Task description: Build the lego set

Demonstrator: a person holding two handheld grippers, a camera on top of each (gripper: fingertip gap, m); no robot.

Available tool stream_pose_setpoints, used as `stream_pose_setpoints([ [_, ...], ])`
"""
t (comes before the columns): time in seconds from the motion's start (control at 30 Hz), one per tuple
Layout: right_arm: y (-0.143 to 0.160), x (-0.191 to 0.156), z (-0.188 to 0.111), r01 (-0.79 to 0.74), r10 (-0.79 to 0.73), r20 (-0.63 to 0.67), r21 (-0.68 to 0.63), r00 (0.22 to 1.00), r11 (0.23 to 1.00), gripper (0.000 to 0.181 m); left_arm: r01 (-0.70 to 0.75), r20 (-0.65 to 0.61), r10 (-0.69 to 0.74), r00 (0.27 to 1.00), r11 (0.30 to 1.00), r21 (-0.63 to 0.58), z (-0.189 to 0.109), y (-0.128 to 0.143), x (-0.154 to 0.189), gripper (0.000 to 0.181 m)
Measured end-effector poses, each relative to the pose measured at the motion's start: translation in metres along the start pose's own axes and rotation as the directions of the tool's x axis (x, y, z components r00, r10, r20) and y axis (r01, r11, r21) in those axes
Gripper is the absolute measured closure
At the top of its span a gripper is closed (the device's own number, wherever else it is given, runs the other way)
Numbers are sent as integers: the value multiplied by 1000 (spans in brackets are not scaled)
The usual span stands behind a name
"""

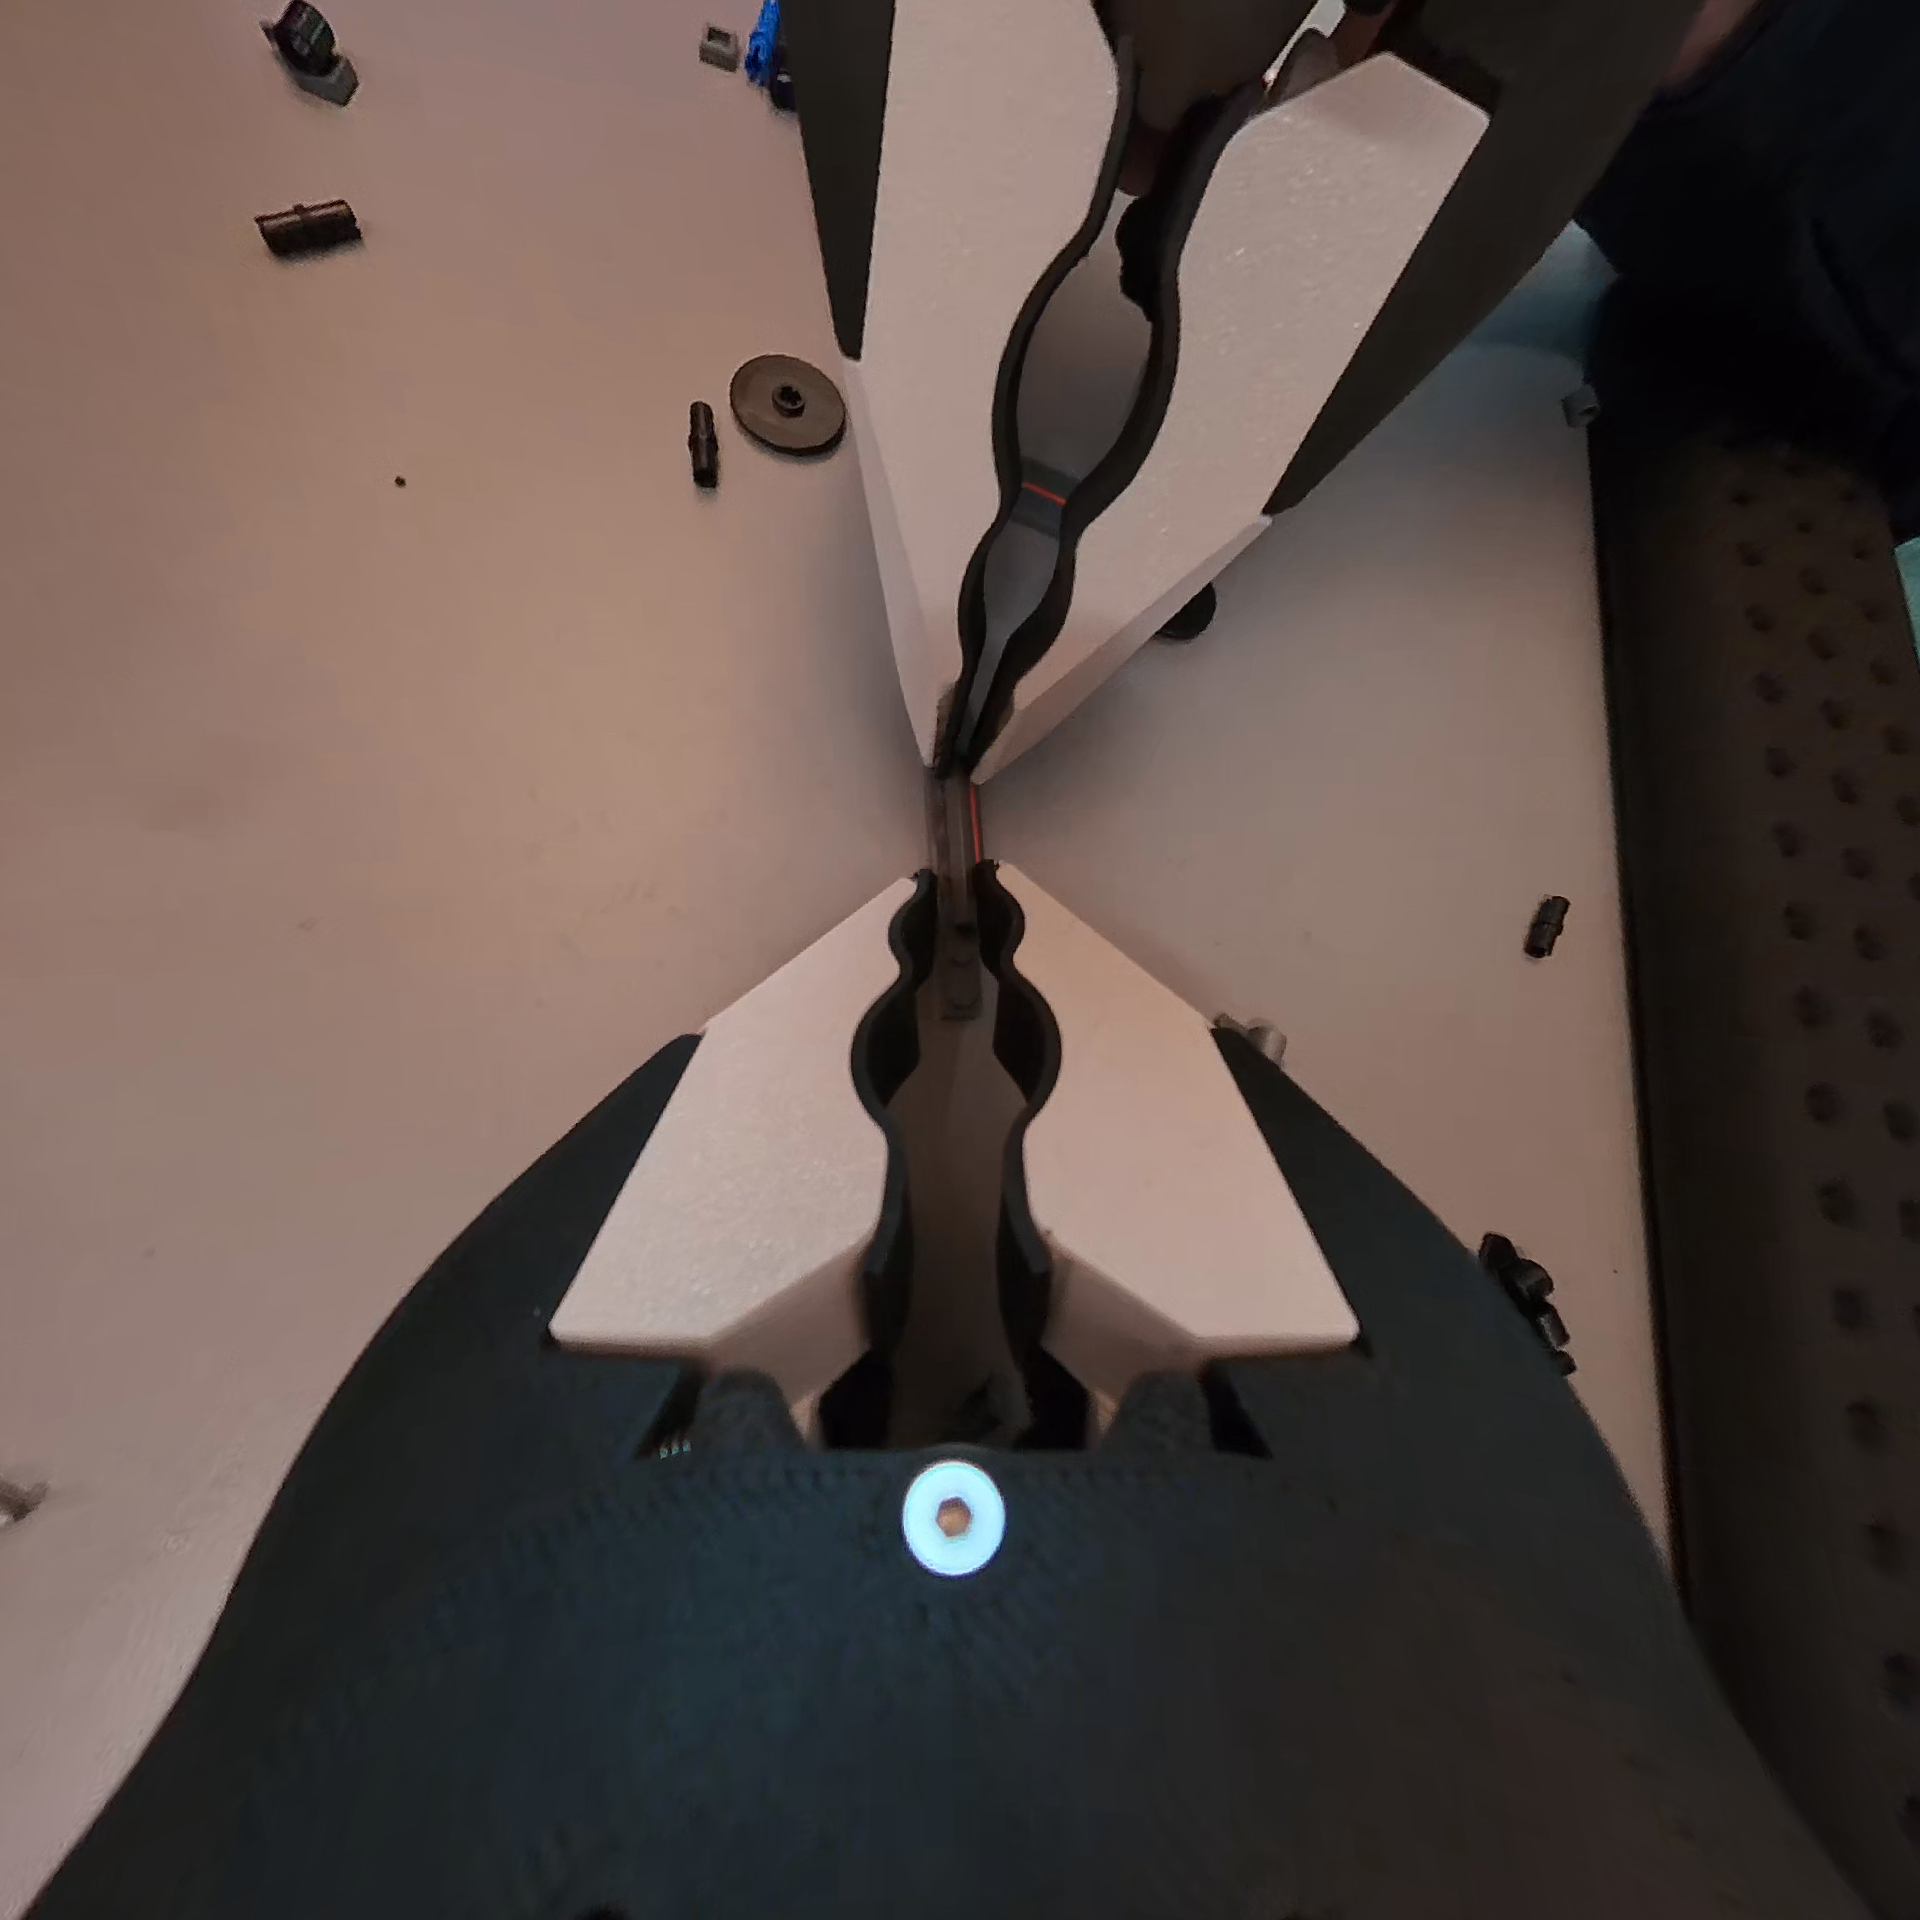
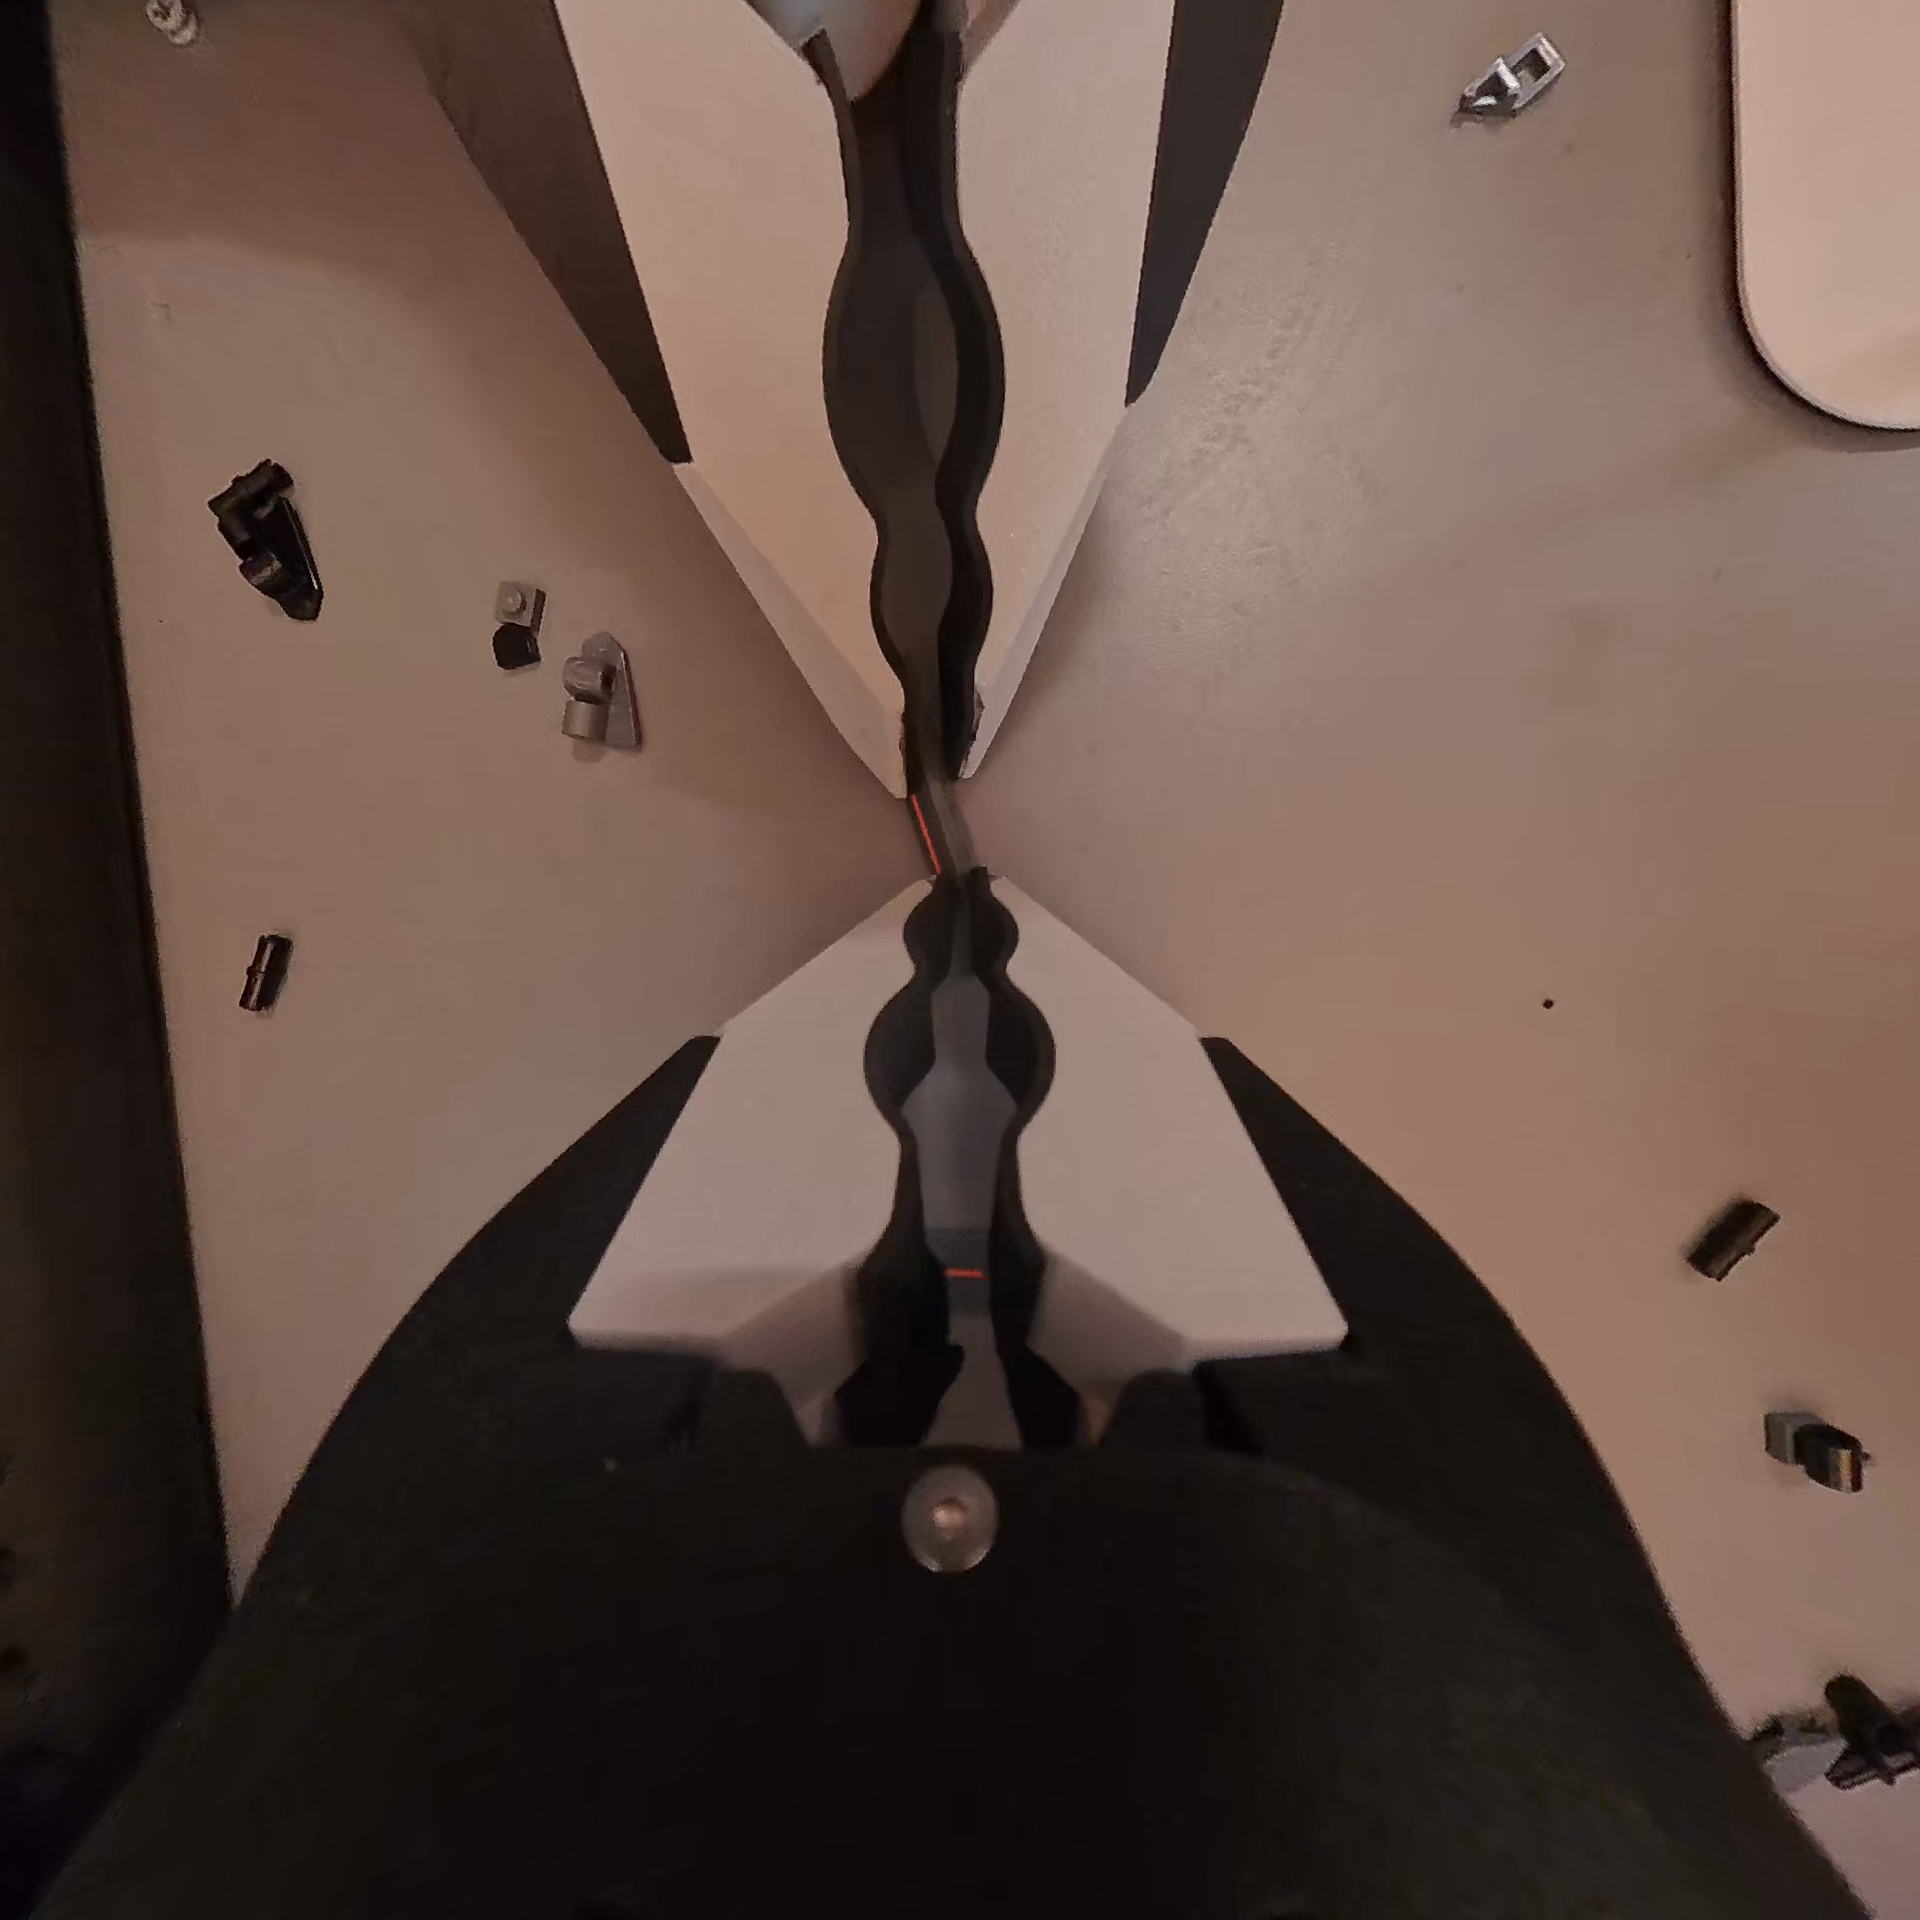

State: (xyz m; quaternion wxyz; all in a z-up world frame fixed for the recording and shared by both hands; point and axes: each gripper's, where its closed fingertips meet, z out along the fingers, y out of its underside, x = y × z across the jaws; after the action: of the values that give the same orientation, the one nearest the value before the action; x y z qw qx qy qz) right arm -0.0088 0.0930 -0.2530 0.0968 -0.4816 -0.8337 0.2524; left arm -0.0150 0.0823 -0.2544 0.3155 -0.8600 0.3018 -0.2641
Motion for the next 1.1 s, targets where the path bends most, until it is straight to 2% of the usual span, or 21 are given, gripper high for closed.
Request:
stream_pose_setpoints([
  [1.1, 0, 2, 0, 18, -18, -23, 0, 1000, 1000, 181, 14, 11, -15, 1000, 1000, 7, -4, 1, -3, 181],
])
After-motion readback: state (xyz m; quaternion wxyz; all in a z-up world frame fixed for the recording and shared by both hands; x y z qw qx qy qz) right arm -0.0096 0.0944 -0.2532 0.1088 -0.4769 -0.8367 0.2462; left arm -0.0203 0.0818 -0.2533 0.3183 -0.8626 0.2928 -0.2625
